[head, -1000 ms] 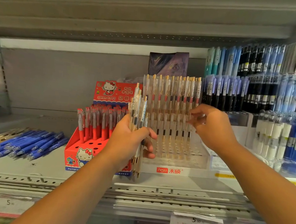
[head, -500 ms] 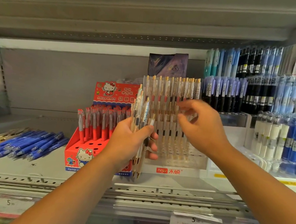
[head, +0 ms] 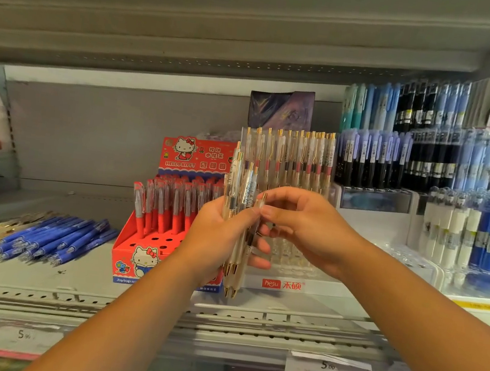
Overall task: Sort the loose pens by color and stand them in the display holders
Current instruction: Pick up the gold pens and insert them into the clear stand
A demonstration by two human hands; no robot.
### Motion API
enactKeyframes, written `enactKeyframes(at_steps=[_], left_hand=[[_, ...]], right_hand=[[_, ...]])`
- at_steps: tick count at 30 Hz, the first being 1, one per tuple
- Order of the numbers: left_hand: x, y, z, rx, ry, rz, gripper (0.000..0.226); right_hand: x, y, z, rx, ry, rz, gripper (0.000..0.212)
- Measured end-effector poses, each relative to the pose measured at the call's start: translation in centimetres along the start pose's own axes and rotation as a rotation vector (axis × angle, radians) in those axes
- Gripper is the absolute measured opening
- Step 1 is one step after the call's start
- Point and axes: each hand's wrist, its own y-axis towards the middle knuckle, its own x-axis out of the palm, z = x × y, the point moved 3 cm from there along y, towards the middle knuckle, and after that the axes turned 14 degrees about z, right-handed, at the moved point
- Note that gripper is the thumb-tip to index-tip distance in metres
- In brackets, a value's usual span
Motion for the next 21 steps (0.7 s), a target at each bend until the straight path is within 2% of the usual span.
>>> enactKeyframes(at_steps=[5, 10, 14, 16, 21], left_hand=[[-0.2, 0.2, -0.1, -0.016, -0.014, 0.032, 0.022], [-0.4, 0.4, 0.0, -0.029, -0.064, 0.117, 0.022], [-0.8, 0.7, 0.2, -0.006, -0.084, 0.196, 0.018], [-1.0, 0.8, 0.2, -0.004, -0.078, 0.227, 0.015], [-1.3, 1.0, -0.2, 0.035, 0.059, 0.216, 0.014]], right_hand=[[-0.3, 0.1, 0.4, -0.034, 0.090, 0.027, 0.016], [-0.6, 0.1, 0.2, -0.102, 0.099, 0.017, 0.016], [-0.8, -0.2, -0.4, -0.148, 0.195, 0.030, 0.022], [-1.4, -0.2, -1.4, -0.227, 0.148, 0.109, 0.028], [-3.8, 0.7, -2.9, -0.412, -0.168, 0.351, 0.021]])
